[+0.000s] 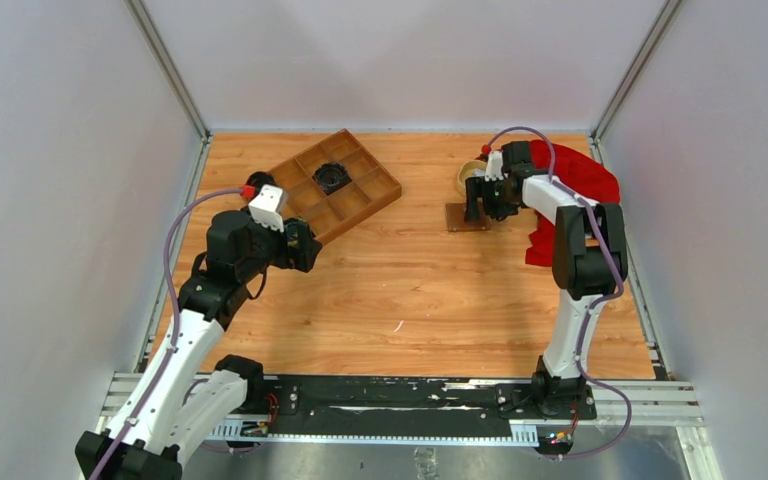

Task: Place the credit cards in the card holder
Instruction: Move the card holder to the center of the board.

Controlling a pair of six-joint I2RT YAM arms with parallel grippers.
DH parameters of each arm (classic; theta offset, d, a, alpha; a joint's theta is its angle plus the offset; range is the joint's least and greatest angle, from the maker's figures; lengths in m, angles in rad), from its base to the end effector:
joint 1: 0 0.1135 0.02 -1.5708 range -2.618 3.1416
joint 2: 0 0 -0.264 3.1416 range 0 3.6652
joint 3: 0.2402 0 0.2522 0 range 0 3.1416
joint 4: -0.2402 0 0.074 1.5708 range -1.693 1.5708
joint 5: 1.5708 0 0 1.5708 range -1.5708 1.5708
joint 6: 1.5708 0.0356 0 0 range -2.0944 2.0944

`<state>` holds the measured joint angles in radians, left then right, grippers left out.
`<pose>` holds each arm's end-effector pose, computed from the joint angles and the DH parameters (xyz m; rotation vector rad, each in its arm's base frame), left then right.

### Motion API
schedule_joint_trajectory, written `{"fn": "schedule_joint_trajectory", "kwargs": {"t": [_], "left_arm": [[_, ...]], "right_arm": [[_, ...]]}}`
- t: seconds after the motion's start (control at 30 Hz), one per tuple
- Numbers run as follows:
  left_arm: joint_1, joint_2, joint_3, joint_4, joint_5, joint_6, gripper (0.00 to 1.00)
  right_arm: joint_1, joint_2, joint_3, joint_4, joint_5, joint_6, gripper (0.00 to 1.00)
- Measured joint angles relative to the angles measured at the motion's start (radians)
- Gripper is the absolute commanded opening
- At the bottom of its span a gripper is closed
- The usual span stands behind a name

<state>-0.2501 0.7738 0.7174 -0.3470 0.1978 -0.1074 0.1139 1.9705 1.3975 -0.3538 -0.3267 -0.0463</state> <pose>0.1720 -0.0512 0.3013 0.2715 1.9722 -0.4272 0.4217 0.0597 0.1882 -0.3338 2.4572 0.4358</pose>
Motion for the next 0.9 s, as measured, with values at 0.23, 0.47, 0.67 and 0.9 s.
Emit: {"fn": "schedule_joint_trajectory", "kwargs": {"t": [0.23,0.47,0.67,0.9], "left_arm": [[0.000,0.008,0.000,0.000,-0.001,0.002,1.00],[0.000,0.014,0.000,0.000,0.000,0.003,1.00],[0.000,0.014,-0.002,0.005,0.033,0.004,1.00],[-0.005,-0.013,-0.048,0.077,0.182,0.003,1.00]], "right_arm": [[-0.004,0.048,0.021,0.033,-0.038,0.057,0.46],[-0.008,0.050,0.019,0.048,-0.093,0.053,0.16],[-0.006,0.026,-0.018,0.051,-0.184,-0.024,0.07],[0.077,-0.024,-0.051,-0.095,-0.290,-0.274,0.05]]}}
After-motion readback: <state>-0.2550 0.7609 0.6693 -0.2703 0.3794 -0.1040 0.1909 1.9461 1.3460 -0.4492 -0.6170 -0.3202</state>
